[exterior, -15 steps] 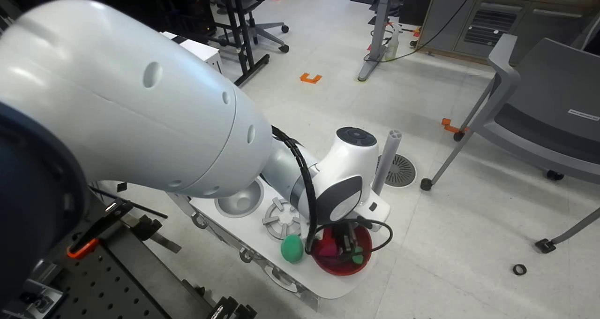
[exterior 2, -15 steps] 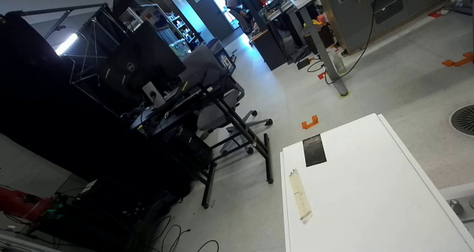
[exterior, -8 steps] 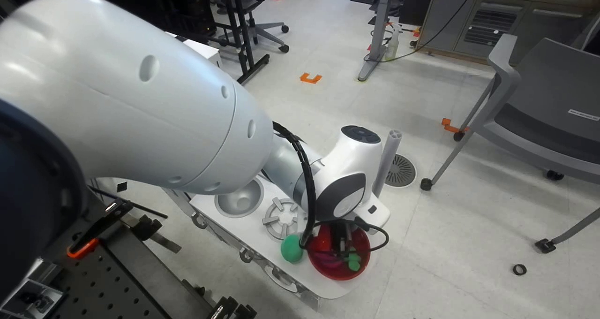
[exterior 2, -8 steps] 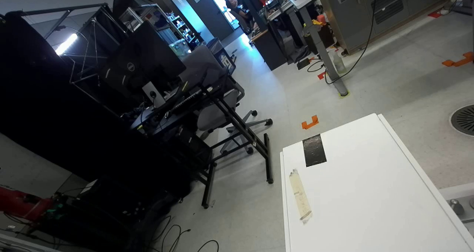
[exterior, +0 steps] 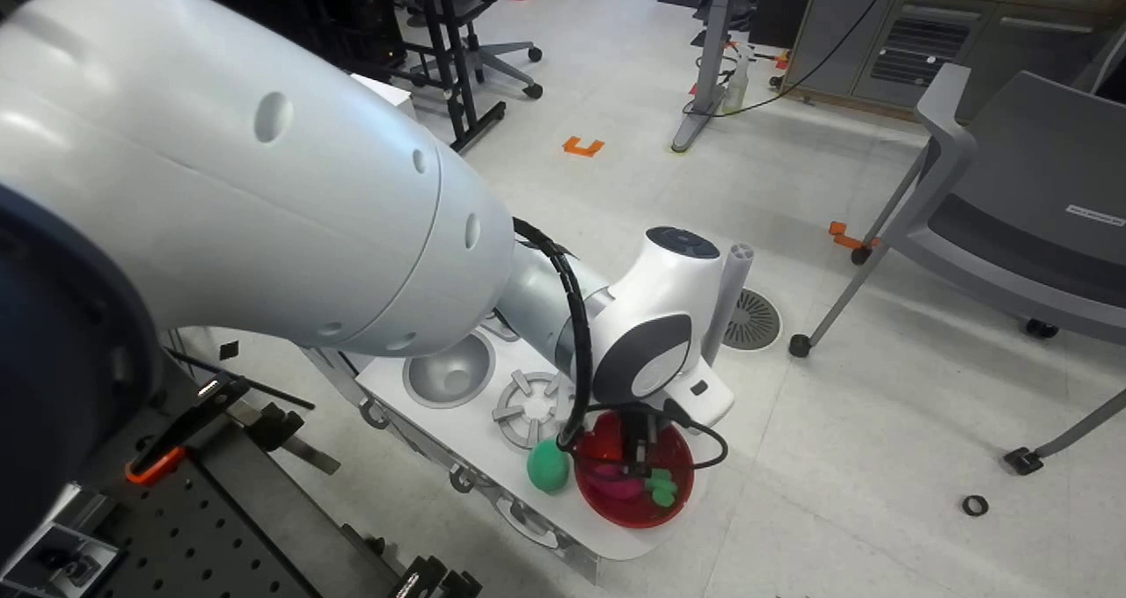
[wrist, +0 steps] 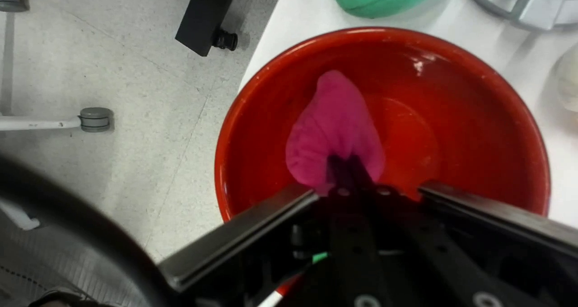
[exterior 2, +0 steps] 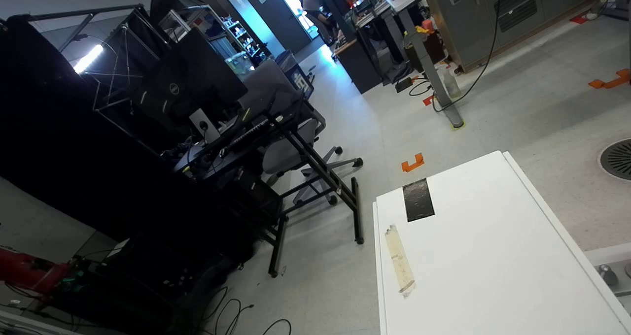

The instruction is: Remove the plushy from the bowl and put it on the stove

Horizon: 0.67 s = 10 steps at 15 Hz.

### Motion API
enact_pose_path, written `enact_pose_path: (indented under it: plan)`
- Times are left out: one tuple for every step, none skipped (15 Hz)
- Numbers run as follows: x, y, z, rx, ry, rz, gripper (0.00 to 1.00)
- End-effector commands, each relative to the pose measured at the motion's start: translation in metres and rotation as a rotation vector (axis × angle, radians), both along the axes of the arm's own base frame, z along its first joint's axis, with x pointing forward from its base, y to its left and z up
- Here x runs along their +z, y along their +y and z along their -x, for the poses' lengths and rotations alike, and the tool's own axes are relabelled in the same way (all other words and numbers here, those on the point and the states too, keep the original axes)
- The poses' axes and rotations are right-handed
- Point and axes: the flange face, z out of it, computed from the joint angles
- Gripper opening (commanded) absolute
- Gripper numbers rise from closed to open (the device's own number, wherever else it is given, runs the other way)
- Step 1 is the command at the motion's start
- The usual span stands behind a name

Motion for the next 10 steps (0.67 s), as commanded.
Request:
enact_pose_path:
  plan:
    - [0.015, 0.005, -0.017, 0.021, -0.011, -0.016, 0.0]
    - [0.019, 0.008, -0.022, 0.038, -0.018, -0.024, 0.0]
    - [0.026, 0.013, -0.026, 0.066, -0.016, -0.043, 0.0]
    - [0.038, 0.02, -0.026, 0.085, 0.009, -0.077, 0.0]
    - [0.049, 0.029, -0.023, 0.083, 0.066, -0.118, 0.0]
    - [0.062, 0.04, -0.022, 0.078, 0.121, -0.145, 0.0]
    - [0.072, 0.05, -0.022, 0.063, 0.174, -0.16, 0.0]
    - [0.08, 0.06, -0.022, 0.035, 0.232, -0.159, 0.0]
    - [0.088, 0.069, -0.022, 0.02, 0.272, -0.165, 0.0]
    - [0.091, 0.079, -0.023, 0.022, 0.288, -0.179, 0.0]
